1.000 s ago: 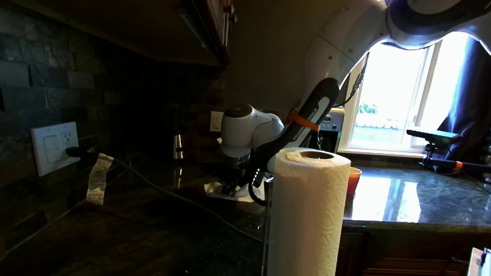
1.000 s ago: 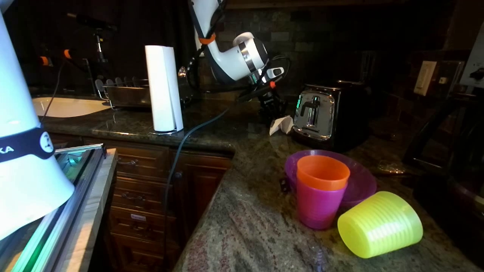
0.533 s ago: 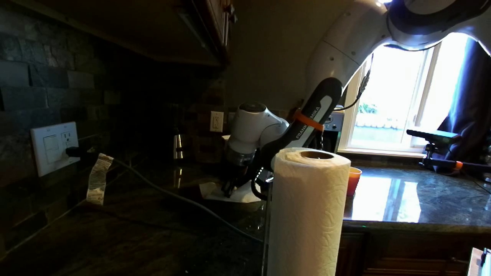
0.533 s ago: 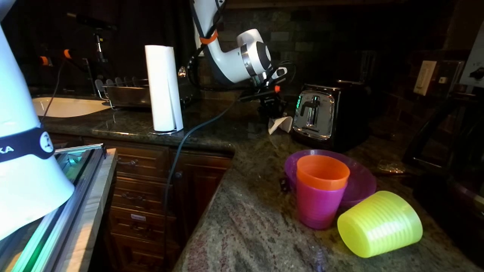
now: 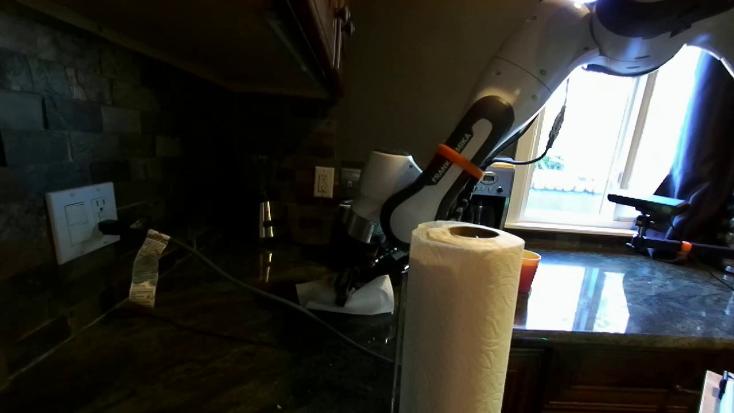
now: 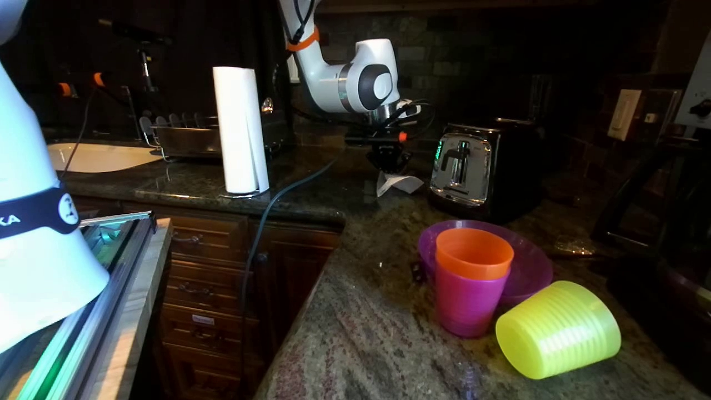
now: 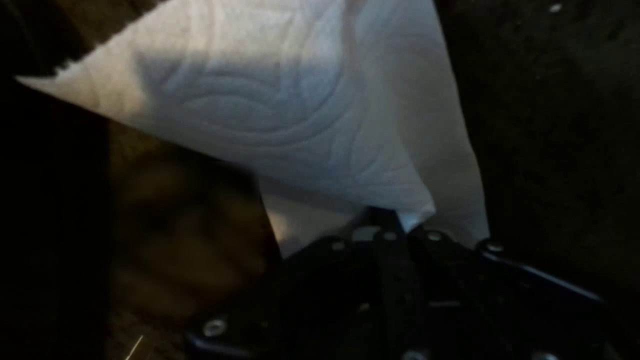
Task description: Use the napkin to wipe the countertop
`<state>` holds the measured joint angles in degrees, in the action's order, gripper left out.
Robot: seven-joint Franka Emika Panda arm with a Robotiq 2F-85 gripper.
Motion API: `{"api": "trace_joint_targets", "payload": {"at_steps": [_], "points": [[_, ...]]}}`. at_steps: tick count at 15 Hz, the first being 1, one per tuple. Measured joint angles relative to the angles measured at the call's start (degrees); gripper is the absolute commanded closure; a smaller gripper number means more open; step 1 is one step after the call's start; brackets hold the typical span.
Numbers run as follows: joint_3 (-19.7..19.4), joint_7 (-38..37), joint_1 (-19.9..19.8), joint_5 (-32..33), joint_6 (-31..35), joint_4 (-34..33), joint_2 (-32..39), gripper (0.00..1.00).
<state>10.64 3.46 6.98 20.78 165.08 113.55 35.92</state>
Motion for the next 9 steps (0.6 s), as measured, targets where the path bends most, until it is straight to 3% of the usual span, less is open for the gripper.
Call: {"api": "trace_joint_targets", "payload": {"at_steps": [2,6,9], "points": [[-1.7,-0.6,1.7,-1.1,-1.8,0.5,-0.9,0.99],[-8.8,-3.3,8.6,-0.8,-8.3,0.7,-2.8,0.99],[-10.0,-3.5,10.3,-0.7,-14.7,0.5,-3.7,0.99]]}}
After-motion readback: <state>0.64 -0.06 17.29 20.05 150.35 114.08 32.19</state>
